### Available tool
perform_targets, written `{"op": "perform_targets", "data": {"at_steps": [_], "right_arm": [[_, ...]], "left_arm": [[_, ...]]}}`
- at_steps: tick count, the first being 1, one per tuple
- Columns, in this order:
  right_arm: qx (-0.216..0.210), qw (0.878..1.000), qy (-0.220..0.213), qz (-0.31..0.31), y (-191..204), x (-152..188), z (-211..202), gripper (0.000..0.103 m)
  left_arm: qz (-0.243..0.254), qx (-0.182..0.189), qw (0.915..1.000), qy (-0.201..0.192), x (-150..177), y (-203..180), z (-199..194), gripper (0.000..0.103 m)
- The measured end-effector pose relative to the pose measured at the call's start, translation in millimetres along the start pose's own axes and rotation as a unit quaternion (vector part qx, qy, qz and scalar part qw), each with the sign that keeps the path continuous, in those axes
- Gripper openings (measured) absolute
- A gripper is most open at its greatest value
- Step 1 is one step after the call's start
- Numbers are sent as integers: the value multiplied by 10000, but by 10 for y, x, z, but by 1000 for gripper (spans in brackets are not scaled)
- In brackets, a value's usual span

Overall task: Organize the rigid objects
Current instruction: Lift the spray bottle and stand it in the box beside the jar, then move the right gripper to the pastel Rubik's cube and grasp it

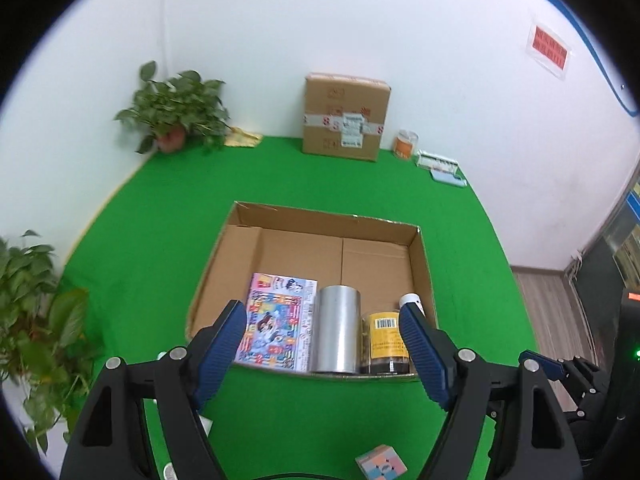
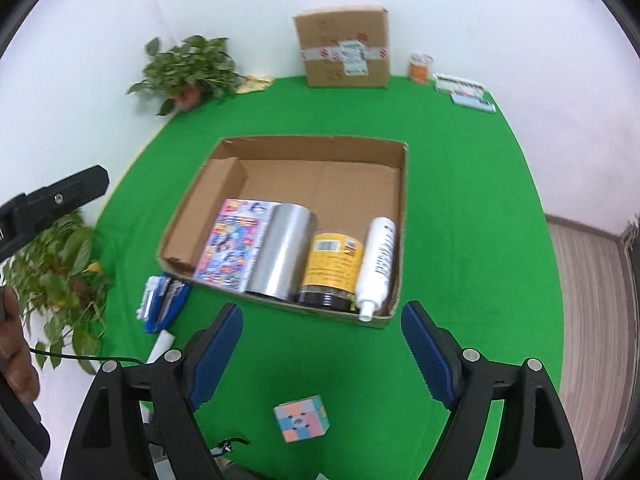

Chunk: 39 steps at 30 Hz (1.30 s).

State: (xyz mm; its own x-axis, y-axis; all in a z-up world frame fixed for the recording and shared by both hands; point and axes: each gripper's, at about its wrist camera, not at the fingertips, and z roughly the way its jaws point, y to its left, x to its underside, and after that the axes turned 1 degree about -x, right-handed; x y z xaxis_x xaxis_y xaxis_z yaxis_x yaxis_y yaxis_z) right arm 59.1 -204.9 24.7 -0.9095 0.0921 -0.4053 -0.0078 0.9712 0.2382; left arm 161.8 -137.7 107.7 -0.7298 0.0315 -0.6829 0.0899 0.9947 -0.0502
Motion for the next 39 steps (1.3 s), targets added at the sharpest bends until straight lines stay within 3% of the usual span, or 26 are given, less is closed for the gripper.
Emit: {"op": "perform_targets", "data": {"at_steps": [3,6,8,9,10,12,14,15,16,17,24,31,35,39], "right_arm": [[72,9996,-120,-237,189,61,-239,82],[126,9991,-198,-350,327,114,-446,82],[85,9985,-184,-513,470,170,-560,77],[64,9977,-205,-645,542,187,-629,49],[141,9970,-199,-740,622,210,-659,24],[189,9968,-205,-745,739,243,-675,25],[110,9980,-249,-578,893,287,-718,42],[129,9982,-271,-513,945,299,-720,75],[187,9983,-343,-432,1046,326,-735,98],[228,9982,-387,-409,1119,347,-734,98],[516,9973,-132,-501,1840,604,-589,98],[726,9953,79,-638,2307,825,-468,98],[765,9953,163,-565,2322,891,-433,98],[647,9967,302,-387,2049,989,-371,98]], "left_arm": [[-89,-84,9997,-220,83,35,-217,78],[-88,98,9996,-244,149,27,-303,76],[-2,375,9991,-209,184,46,-335,31],[61,488,9987,-114,192,41,-323,1],[111,558,9984,-51,205,54,-322,1],[235,686,9973,-136,245,106,-378,1],[378,726,9964,-207,279,179,-451,10],[475,683,9964,-158,304,239,-464,45],[534,592,9968,-48,341,326,-459,90],[520,458,9976,-3,384,418,-468,96],[489,464,9975,205,695,1172,-537,96],[322,643,9959,541,955,1545,-419,96],[289,830,9937,689,1019,1545,-326,96],[131,1067,9886,1051,1100,1493,-153,96]]}}
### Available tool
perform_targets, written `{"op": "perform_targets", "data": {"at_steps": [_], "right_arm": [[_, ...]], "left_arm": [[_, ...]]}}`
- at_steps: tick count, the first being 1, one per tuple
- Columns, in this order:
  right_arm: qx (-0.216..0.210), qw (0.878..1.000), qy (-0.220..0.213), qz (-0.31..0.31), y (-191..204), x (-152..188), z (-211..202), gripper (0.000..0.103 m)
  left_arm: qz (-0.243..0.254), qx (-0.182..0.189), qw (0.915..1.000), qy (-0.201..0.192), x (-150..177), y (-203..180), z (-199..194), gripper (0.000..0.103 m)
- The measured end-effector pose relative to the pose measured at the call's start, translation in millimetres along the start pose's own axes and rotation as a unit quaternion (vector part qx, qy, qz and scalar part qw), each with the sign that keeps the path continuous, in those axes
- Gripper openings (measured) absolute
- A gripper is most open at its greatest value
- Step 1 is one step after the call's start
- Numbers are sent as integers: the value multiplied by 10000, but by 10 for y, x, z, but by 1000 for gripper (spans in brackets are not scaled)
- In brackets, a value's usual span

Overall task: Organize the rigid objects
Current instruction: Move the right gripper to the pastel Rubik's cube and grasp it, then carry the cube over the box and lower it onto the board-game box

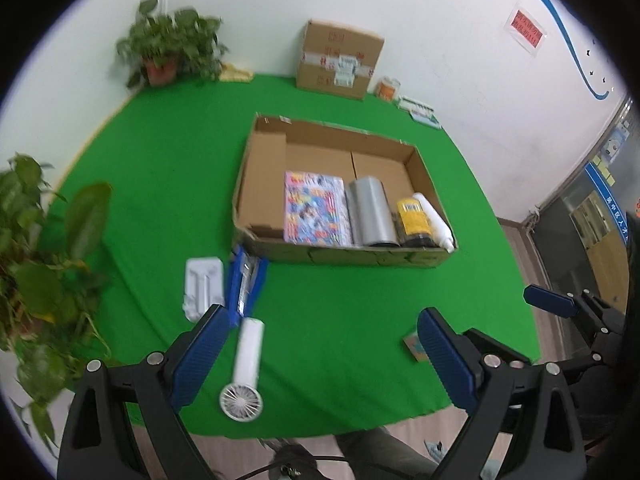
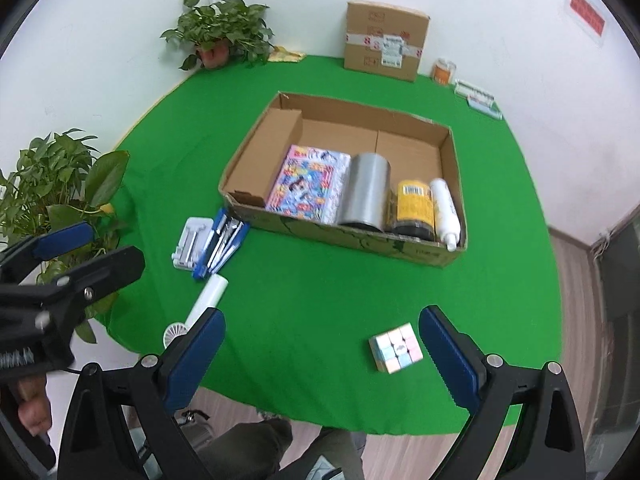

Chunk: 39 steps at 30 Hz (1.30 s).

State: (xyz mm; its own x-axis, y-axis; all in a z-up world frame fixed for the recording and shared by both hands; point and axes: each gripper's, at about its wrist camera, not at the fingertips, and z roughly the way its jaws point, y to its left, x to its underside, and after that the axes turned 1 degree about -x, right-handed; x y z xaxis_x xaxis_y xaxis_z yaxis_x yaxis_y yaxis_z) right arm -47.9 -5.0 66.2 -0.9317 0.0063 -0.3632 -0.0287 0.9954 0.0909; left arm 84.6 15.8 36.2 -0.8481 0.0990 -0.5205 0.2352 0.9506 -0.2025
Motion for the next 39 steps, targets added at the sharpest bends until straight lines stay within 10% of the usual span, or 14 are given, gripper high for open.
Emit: {"op": "perform_targets", "data": {"at_steps": [19,26,34,39], "right_arm": [[-600,9916,1136,-145,-1493,535,1418,98],[-689,9898,1168,-430,-1519,851,1957,93],[-714,9892,1183,-480,-1512,1138,2444,56],[-1083,9892,979,-163,-1529,1147,2474,55]], "left_arm": [[-261,-1021,9894,996,151,-512,559,96],[-540,-624,9829,1645,281,-672,1112,94],[-717,-446,9752,2045,460,-762,1449,94],[-1192,359,9641,2346,587,-731,1721,94]]}}
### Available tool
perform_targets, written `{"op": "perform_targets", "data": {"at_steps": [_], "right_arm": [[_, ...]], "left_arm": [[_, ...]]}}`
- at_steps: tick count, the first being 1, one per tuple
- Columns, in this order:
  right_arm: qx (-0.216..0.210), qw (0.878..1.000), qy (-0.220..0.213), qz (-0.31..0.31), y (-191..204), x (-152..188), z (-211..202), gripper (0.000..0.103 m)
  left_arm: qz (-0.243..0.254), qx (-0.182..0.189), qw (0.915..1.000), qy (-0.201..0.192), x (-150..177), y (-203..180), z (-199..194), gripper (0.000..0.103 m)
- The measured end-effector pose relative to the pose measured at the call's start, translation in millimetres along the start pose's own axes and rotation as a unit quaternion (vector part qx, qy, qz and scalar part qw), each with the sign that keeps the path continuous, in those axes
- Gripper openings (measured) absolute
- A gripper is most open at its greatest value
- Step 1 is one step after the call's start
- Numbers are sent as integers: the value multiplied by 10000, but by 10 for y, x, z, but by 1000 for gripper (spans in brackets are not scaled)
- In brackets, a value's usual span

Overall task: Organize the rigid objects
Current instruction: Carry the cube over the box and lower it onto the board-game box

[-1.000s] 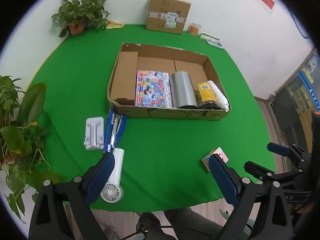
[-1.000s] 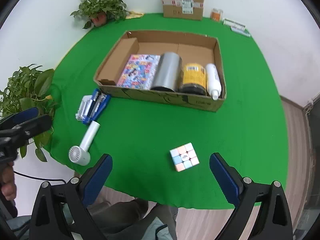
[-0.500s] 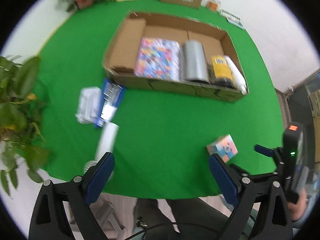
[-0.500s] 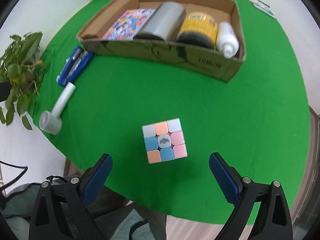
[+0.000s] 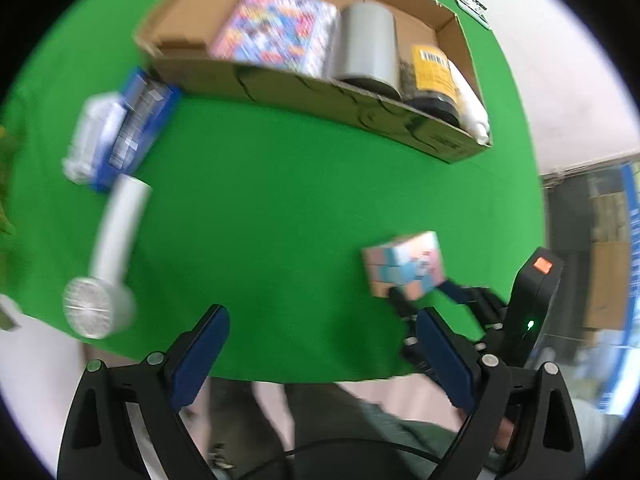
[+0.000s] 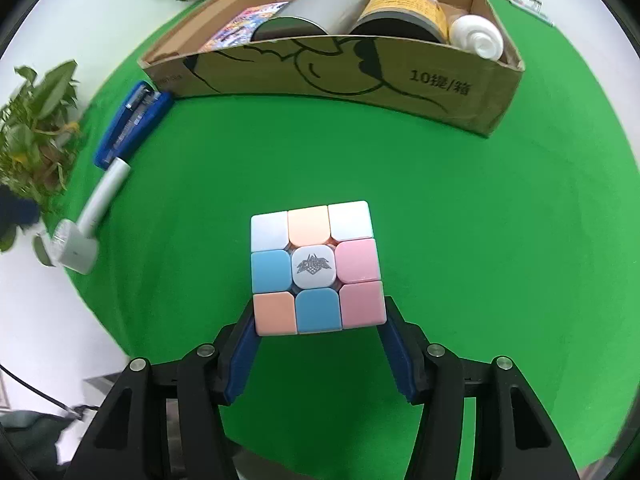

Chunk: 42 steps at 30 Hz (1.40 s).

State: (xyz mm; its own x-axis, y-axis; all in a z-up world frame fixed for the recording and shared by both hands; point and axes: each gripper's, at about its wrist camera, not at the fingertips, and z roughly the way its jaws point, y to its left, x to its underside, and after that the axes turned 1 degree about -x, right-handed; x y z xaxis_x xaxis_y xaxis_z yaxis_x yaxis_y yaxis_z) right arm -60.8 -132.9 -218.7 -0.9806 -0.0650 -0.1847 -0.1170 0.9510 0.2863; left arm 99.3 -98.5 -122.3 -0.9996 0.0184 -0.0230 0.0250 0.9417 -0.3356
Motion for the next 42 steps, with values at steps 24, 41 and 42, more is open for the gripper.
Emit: {"op": "perform_targets", "data": {"at_steps": [24,41,42], "right_arm": [[-1564,9828,703,681,-149,-224,59,55],[-1221,9874,-989,-188,497,-1620,-1166,55],[-1196,9875,-1008,-191,522,-1688,-1165,55]], "left_arm": [[-711,1520,9803,1045,-188,-127,1107,66],[167,1804,9811,-676,-1109,-301,-449,66],[190,1829,9804,-705,-1209,-265,-472,66]]}}
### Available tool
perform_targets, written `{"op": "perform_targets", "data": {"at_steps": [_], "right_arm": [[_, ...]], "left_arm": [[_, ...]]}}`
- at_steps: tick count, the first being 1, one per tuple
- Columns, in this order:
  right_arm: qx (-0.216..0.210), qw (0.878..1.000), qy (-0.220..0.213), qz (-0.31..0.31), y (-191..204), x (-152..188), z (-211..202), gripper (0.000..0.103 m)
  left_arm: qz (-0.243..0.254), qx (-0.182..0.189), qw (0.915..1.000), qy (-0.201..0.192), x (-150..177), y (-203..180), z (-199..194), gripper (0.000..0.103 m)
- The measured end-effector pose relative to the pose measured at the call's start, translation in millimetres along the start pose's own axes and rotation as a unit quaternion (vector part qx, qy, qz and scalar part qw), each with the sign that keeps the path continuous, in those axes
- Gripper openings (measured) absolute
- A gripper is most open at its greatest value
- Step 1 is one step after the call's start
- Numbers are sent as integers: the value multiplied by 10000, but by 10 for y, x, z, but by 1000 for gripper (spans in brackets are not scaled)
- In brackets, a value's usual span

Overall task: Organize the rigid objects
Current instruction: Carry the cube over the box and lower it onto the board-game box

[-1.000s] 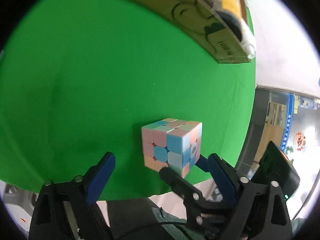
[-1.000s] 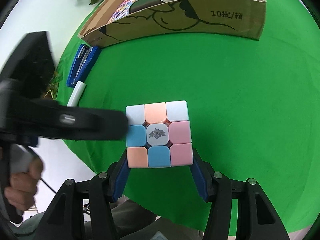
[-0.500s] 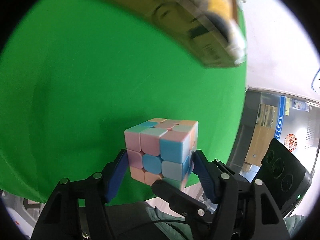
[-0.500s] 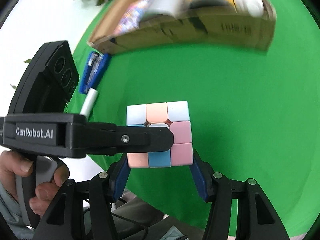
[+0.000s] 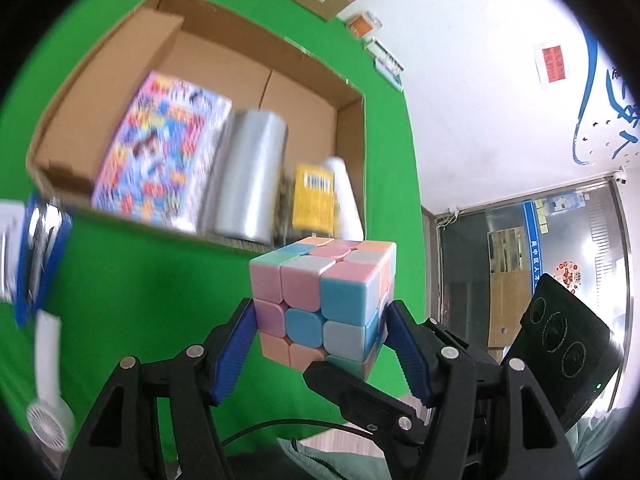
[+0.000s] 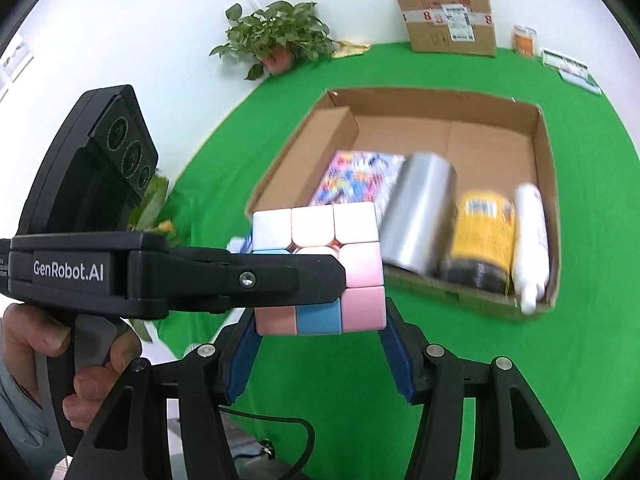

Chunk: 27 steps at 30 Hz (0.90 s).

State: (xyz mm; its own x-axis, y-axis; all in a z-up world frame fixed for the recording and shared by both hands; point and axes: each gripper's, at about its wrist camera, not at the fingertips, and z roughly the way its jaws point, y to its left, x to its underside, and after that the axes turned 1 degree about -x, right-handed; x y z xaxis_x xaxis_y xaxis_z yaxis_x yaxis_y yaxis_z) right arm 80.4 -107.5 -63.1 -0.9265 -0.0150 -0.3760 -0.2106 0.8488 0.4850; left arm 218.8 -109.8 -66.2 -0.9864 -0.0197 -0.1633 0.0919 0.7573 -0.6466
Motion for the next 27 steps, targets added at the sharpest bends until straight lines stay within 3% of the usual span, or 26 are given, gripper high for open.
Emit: {"op": "perform_targets", "data": {"at_steps": [4,10,19,24,27], "right_arm": [[267,9996,44,88,131,-361,234,54],[441,9964,338,635,142,-730,796,55],[351,9881,766,1290,83,-962,1734,54],[329,9826,910,1588,69,-961,2114,55],[456,9803,1021,1627,80,-946,2235,55]], "left_arm": [[58,205,9998,47,-339,191,-1,66],[160,289,9980,548,-810,585,176,66],[45,-5,9934,1143,-1238,1239,434,66],[46,-158,9892,1455,-1323,1448,551,66],[191,-290,9888,1450,-1303,1452,562,66]]}}
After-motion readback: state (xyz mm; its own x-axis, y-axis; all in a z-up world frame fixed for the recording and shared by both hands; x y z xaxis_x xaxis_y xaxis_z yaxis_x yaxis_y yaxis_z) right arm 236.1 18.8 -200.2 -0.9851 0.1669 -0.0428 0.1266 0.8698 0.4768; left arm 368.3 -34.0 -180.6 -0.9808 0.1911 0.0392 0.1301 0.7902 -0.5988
